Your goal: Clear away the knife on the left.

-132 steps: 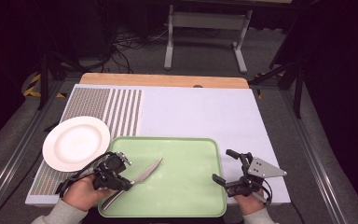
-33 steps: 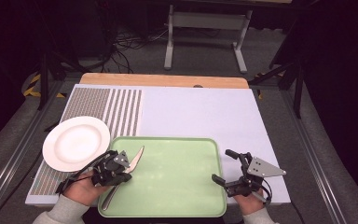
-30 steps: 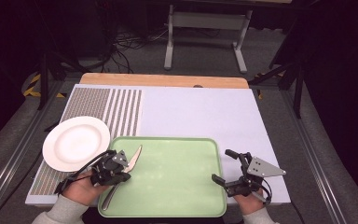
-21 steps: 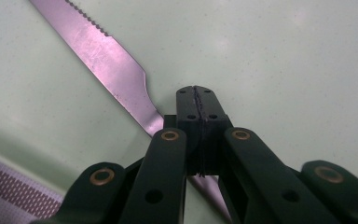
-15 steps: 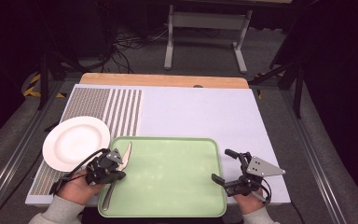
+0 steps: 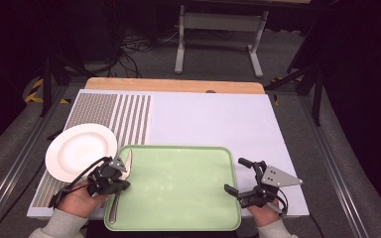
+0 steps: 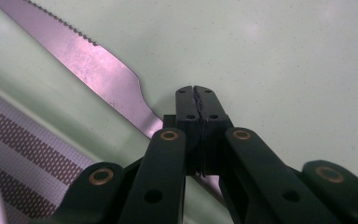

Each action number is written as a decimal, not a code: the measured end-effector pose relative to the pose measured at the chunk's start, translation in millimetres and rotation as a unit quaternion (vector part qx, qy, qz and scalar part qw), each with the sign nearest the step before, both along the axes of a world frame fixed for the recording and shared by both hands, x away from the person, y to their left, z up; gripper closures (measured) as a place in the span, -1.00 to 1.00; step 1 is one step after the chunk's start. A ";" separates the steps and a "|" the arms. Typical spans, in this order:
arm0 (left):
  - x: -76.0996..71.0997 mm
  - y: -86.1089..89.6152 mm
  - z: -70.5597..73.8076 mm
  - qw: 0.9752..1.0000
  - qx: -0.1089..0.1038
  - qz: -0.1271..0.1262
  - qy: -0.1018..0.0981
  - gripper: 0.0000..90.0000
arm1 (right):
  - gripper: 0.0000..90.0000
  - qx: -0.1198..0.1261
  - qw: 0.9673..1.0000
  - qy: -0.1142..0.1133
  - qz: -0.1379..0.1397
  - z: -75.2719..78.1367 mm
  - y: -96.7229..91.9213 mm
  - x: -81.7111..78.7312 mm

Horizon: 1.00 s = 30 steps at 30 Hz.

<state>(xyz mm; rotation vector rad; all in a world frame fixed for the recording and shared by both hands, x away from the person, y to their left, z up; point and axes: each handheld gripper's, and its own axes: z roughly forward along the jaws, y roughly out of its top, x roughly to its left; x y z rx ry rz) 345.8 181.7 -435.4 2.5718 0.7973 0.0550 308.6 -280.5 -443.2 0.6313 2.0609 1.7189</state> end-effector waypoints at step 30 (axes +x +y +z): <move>-10.8 5.0 25.1 0.994 -0.101 -0.029 -0.041 -0.46 | -0.98 -0.001 1.000 0.001 0.003 -0.2 1.5 1.5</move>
